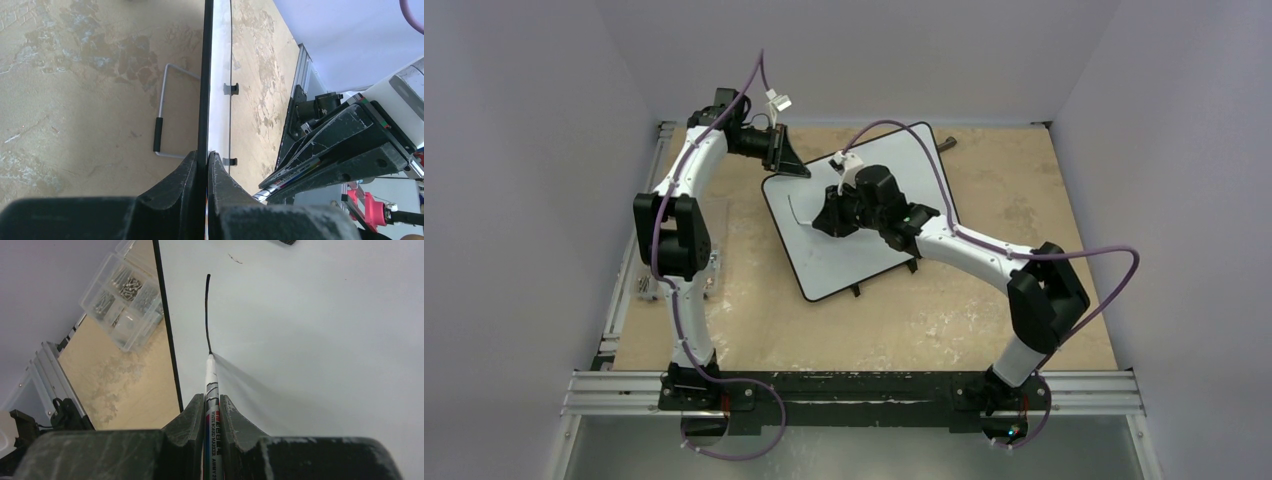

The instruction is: Write a sentence on the whiteboard

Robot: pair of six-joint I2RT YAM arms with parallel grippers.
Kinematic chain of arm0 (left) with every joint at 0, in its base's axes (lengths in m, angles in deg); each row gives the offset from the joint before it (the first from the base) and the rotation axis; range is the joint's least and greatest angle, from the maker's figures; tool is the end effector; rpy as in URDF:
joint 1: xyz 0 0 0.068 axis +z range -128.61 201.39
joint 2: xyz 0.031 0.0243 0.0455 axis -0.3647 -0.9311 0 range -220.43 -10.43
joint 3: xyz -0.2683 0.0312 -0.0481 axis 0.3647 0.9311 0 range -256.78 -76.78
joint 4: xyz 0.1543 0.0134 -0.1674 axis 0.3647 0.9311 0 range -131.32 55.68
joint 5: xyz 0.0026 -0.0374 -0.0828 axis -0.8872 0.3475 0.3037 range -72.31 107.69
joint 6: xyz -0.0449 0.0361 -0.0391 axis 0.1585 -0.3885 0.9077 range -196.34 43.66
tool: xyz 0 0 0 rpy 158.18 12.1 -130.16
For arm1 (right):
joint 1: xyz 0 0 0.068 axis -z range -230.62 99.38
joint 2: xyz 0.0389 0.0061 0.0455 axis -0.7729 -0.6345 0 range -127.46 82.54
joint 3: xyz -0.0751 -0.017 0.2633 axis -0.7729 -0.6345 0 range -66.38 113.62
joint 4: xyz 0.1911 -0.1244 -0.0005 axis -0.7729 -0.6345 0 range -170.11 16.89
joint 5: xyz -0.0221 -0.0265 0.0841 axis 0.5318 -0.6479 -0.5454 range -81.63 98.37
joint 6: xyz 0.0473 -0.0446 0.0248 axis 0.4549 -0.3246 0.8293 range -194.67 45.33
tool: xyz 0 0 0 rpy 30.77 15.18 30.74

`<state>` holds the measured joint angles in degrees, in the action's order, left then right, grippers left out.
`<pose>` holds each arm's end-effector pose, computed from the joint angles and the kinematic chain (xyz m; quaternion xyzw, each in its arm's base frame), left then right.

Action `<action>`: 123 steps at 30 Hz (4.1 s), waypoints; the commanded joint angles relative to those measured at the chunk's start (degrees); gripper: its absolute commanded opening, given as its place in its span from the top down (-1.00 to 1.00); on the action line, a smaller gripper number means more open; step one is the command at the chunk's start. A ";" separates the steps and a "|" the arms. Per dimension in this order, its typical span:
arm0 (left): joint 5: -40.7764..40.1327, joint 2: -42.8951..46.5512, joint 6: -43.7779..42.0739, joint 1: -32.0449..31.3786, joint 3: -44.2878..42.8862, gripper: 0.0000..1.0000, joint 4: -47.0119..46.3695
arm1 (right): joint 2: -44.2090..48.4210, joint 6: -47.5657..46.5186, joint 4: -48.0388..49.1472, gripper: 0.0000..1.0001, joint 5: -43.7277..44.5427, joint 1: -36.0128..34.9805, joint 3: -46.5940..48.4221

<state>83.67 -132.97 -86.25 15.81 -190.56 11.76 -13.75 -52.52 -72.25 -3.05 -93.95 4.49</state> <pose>0.4173 -0.0927 0.2792 0.2408 0.7883 -0.5200 0.2238 0.2696 0.2698 0.2881 -0.2067 0.8130 0.3613 0.4072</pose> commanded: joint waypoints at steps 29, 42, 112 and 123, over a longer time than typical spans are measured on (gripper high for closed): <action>-8.23 6.80 -6.78 -2.85 -0.91 1.00 2.60 | 2.48 0.67 -1.17 1.00 7.44 -0.44 8.39; -9.11 6.79 -7.14 -3.45 -1.12 1.00 3.06 | 0.67 -0.43 -1.22 1.00 6.47 -0.43 6.64; -13.86 9.12 -8.72 -4.79 -1.01 1.00 4.23 | 9.80 -1.56 -7.10 1.00 6.86 -0.69 3.89; -15.12 9.12 -9.31 -5.22 -1.01 1.00 4.57 | 10.55 -2.05 -4.78 1.00 6.62 -0.35 2.41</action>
<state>75.01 -126.46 -89.49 11.81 -190.58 15.98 -5.79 -53.24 -79.61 2.88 -94.47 6.37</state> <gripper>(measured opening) 0.077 0.106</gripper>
